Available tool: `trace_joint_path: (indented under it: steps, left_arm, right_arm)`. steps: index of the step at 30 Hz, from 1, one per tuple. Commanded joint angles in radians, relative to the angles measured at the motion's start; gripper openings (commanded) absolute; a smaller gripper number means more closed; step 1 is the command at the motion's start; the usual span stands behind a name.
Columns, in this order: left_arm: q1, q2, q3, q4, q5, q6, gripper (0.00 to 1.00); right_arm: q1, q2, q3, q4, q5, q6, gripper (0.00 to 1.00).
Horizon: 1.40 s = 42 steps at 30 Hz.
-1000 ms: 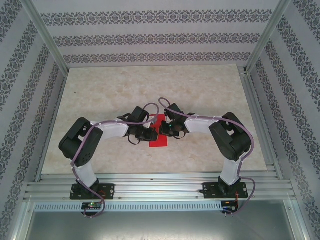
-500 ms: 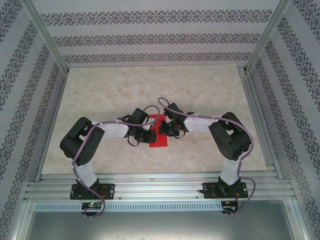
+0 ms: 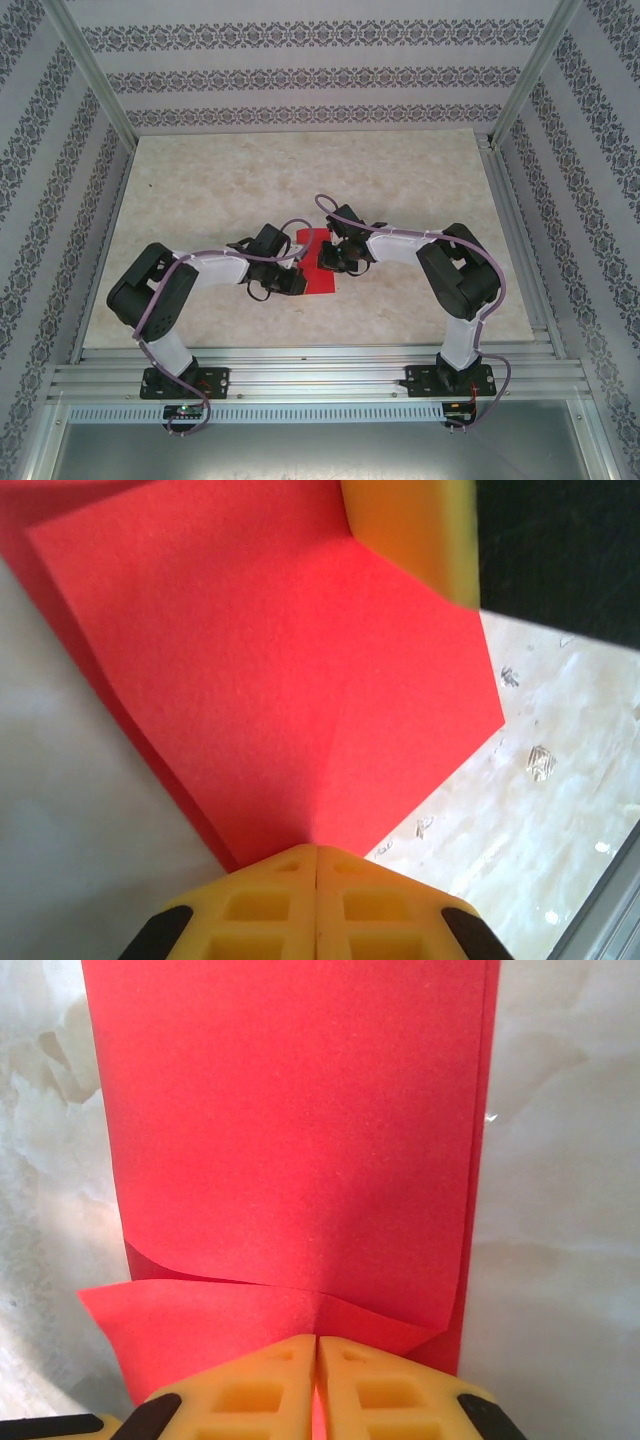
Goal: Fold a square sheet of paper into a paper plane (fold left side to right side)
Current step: Fold the triangle a second time at the center of the table.
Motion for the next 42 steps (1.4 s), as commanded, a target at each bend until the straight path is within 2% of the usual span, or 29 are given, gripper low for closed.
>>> trace_joint_path:
  steps: [1,9,17,24,30,42]
  left_arm:
    - [0.007,0.001,-0.07,-0.132,0.005,0.009,0.08]
    - [0.009,-0.053,-0.089,-0.162,-0.038,-0.006,0.07]
    - [0.032,-0.131,0.029,-0.129,0.028,-0.055,0.07]
    - [0.032,-0.019,0.092,-0.024,0.085,-0.092,0.05]
    - [0.032,0.049,0.069,0.033,0.078,-0.107,0.05]
    - [0.031,0.071,-0.003,-0.052,-0.041,-0.058,0.05]
  right_arm:
    - [-0.011,0.056,-0.012,-0.069,0.076,-0.017,0.11]
    - [-0.011,0.053,-0.013,-0.042,0.053,-0.019,0.11]
    - [-0.009,0.042,-0.009,-0.037,0.046,-0.02,0.11]
    - [-0.006,0.032,-0.008,-0.039,0.044,-0.024,0.11]
    - [-0.005,0.02,0.0,-0.042,0.031,-0.03,0.11]
    - [0.007,-0.082,0.082,-0.2,-0.046,-0.091,0.1]
